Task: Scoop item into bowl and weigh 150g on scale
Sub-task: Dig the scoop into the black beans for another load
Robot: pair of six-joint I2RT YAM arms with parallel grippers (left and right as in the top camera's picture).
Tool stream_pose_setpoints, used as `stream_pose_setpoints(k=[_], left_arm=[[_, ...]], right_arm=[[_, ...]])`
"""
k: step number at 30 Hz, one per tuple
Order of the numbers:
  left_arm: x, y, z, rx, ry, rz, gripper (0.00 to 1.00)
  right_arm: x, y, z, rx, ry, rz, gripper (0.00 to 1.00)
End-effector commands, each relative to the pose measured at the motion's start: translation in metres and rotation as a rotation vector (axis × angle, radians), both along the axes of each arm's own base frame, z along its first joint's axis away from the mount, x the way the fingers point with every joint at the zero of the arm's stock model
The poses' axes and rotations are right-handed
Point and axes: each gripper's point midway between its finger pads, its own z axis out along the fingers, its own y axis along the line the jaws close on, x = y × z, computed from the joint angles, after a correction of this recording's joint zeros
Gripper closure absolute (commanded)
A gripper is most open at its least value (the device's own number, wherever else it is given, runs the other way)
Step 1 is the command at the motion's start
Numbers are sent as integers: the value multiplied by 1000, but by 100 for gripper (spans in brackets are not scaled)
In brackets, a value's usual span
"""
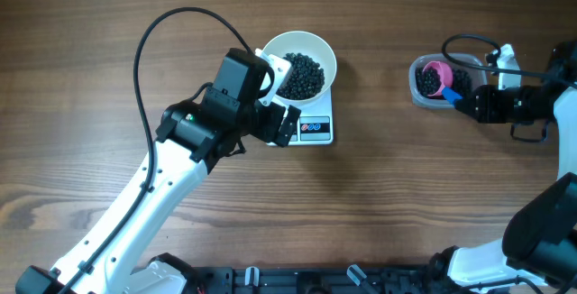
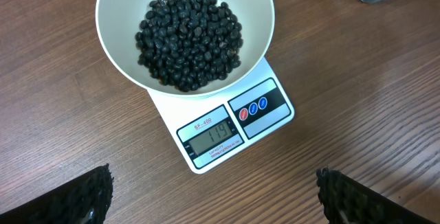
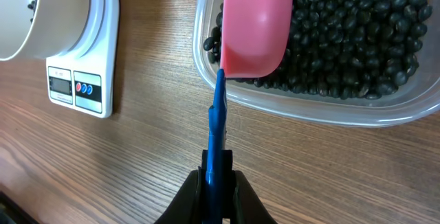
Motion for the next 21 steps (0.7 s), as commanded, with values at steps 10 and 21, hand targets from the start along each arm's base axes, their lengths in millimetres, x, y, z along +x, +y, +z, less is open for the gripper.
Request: stream_pose_setpoints(k=[10,21], left_arm=[[-3,-3,-5,4,12,-26,0],[-3,-4,-5,4,12,-29,0]], right_arm=[[3,18,7,152,-1,-31,96],[2,9,7,163,19,-89,96]])
